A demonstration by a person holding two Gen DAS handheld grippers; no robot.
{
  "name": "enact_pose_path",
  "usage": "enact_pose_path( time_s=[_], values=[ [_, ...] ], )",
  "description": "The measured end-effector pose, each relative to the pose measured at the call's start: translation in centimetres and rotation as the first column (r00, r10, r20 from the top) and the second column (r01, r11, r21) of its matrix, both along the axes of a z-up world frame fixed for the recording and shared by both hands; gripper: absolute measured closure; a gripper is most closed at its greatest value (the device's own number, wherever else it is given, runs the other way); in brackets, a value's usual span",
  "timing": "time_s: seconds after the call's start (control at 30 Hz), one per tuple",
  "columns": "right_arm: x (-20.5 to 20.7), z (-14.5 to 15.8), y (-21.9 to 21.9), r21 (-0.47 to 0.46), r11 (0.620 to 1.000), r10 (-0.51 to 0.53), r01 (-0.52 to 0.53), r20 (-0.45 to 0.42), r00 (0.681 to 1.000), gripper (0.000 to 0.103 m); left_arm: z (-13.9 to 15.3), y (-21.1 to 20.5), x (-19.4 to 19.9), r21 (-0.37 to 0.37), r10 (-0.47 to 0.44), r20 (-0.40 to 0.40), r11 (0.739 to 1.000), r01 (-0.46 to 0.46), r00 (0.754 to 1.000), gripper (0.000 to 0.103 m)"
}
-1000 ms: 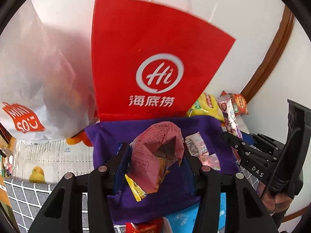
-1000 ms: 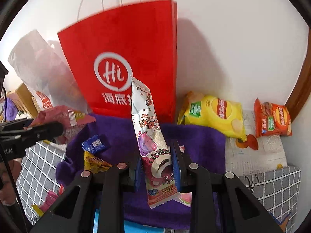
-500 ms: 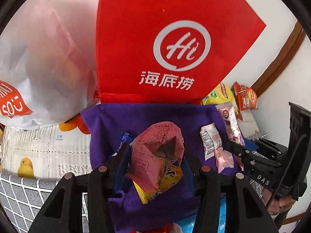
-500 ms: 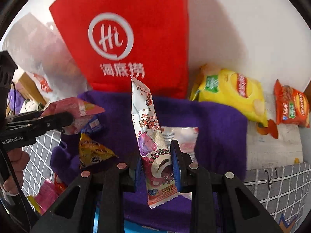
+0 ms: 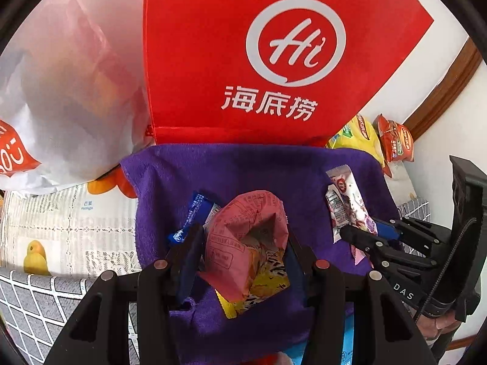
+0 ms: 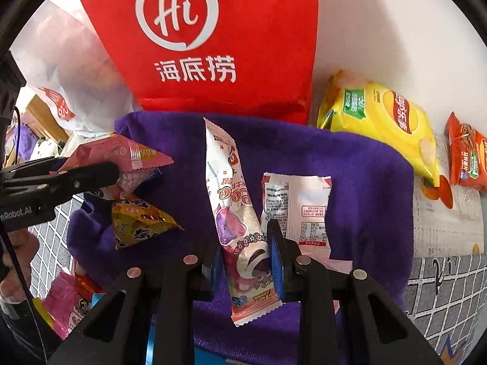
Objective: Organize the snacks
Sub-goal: 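Lower both items onto the purple towel and open both grippers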
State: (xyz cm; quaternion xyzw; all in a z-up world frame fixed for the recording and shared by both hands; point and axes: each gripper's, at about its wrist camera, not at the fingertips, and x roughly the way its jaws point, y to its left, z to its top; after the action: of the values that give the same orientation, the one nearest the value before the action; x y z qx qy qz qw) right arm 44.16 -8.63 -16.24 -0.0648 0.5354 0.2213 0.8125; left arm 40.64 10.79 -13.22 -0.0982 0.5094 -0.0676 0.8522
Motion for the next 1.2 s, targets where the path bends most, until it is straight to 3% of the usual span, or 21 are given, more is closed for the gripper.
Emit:
enact_pose_path(
  time_s=[0.47,0.53,0.67,0.9,1.2],
  values=[
    [0.2,-0.5,0.7,-0.018,1.0,0.004,-0.004,-0.004,1.0,0.075,-0.9,-0.3,0.3,-0.021,-0.008,-0.025,1.0,0.007,1.0,0.054],
    [0.2,-0.3,0.6,-0.017,1.0,0.0,0.0,-0.004,1.0,0.069,-0.9,-0.2,0.3,-0.025,-0.01,-0.024,1.0,0.009,1.0,0.054],
    [-0.2,1.1,0.2,-0.001,1.0,0.001,-0.001,0.032,0.999,0.055,-0.6,0.0,0.2,-0.06,-0.022,-0.027,0.998,0.021,0.999,0.051],
    [-1.4,4.3,-0.6,-0.001,1.0,-0.023,0.023,0.127,0.992,0.051,1.0,0.0,-0.7,-0.084,-0.047,-0.006,0.995,0.046,0.999,0.036],
    [-5.3,7.8,-2.2,0.026,0.994,-0.105,0.101,0.219,0.97,0.051,4.3,-0.7,-2.7,-0.082,-0.061,0.076,0.994,0.067,0.995,0.034]
  ],
)
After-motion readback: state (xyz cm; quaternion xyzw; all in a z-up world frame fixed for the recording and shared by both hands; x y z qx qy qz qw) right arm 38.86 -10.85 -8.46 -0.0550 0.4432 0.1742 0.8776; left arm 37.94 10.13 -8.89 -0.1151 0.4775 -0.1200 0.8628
